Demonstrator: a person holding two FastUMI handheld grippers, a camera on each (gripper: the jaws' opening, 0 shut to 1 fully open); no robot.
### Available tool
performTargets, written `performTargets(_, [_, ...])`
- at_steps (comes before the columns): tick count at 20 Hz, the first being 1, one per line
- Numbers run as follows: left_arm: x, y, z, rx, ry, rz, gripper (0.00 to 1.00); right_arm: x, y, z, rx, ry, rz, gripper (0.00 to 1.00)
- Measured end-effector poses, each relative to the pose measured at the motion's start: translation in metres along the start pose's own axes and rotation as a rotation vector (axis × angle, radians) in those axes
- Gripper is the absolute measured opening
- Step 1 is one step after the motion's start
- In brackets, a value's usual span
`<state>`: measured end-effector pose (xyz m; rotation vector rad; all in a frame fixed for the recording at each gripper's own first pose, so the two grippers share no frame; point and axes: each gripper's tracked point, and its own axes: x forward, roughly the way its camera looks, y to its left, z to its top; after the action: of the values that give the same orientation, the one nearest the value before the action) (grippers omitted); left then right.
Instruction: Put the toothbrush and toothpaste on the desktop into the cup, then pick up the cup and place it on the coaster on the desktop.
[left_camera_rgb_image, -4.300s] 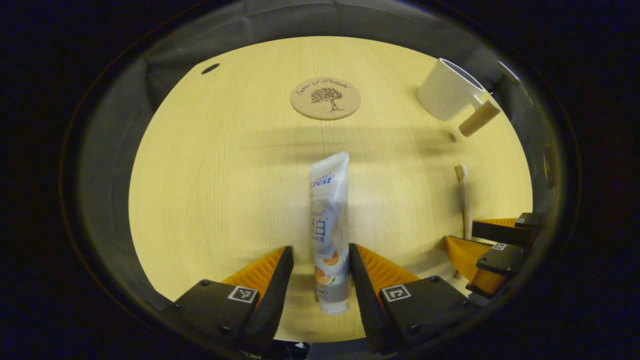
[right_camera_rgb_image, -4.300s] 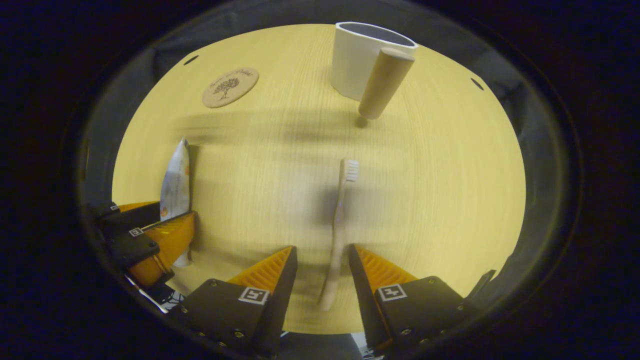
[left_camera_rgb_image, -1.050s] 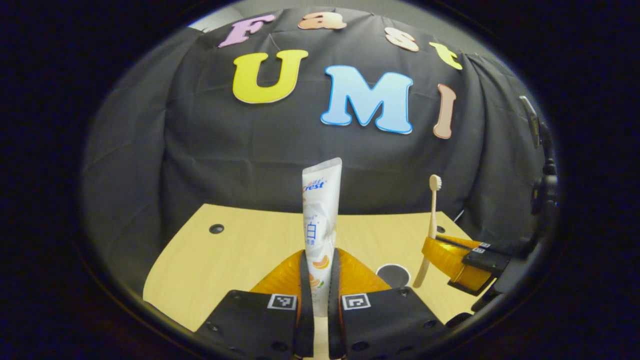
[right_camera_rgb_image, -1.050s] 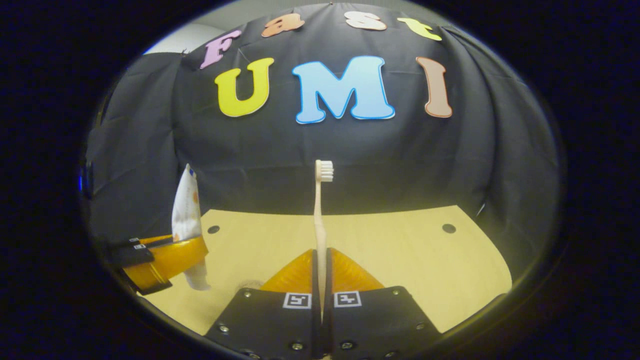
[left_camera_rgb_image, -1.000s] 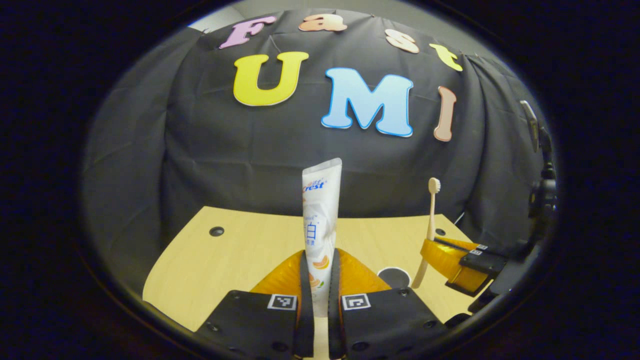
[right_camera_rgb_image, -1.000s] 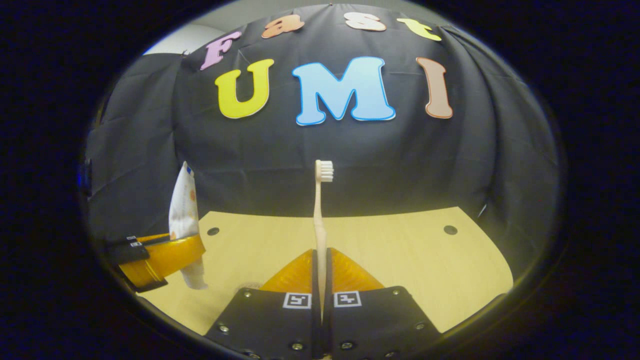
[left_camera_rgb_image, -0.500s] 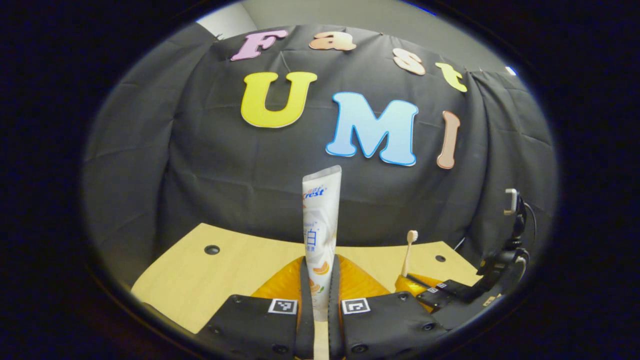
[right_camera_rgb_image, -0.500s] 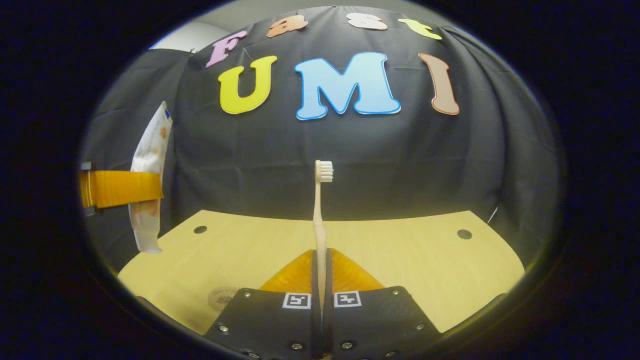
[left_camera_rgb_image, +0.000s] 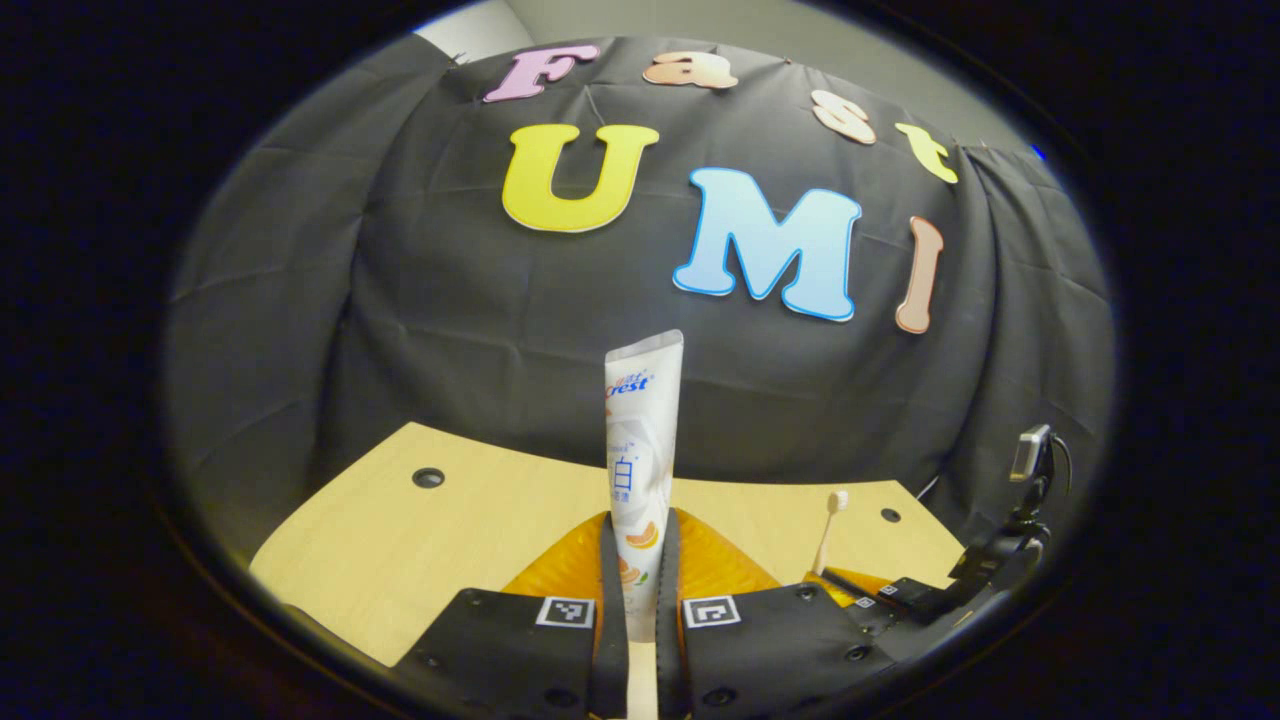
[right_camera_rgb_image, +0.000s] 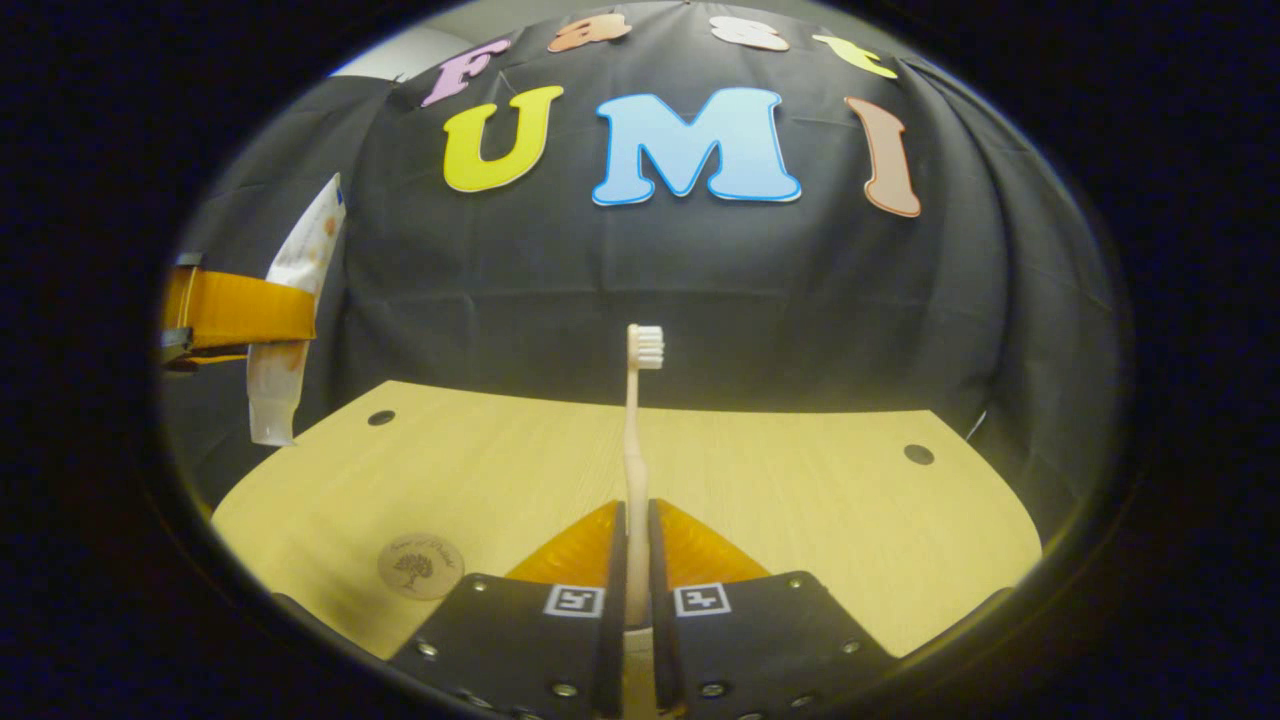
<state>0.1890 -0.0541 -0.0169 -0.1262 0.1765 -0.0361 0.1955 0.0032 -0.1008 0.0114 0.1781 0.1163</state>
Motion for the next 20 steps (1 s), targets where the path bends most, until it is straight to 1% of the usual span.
performTargets(1, [0.000,-0.001,-0.001,0.002,0.002,-0.001,0.18,-0.004,-0.002,-0.001,-0.002,0.006,-0.001,0.36])
performTargets(3, [0.001,-0.003,-0.004,0.001,0.008,-0.006,0.18,-0.008,-0.003,-0.001,-0.005,0.007,0.000,0.69])
performTargets(5, [0.001,-0.006,-0.007,0.001,0.012,-0.009,0.18,-0.013,-0.007,0.001,0.001,0.004,-0.002,0.80])
performTargets(6, [0.001,-0.007,-0.008,0.002,0.014,-0.009,0.18,-0.016,-0.009,0.003,0.009,-0.001,-0.004,0.83])
performTargets(10, [0.005,-0.017,-0.014,-0.014,0.018,-0.023,0.18,-0.031,-0.021,0.019,0.032,-0.044,-0.020,0.83])
performTargets(13, [0.011,-0.030,-0.018,-0.026,0.011,-0.044,0.18,-0.043,-0.036,0.032,0.031,-0.077,-0.046,0.83])
performTargets(16, [0.019,-0.051,-0.025,-0.030,-0.003,-0.086,0.18,-0.058,-0.054,0.042,0.035,-0.104,-0.079,0.83])
performTargets(20, [0.034,-0.084,-0.034,-0.074,-0.020,-0.151,0.17,-0.076,-0.078,0.047,0.050,-0.124,-0.123,0.82])
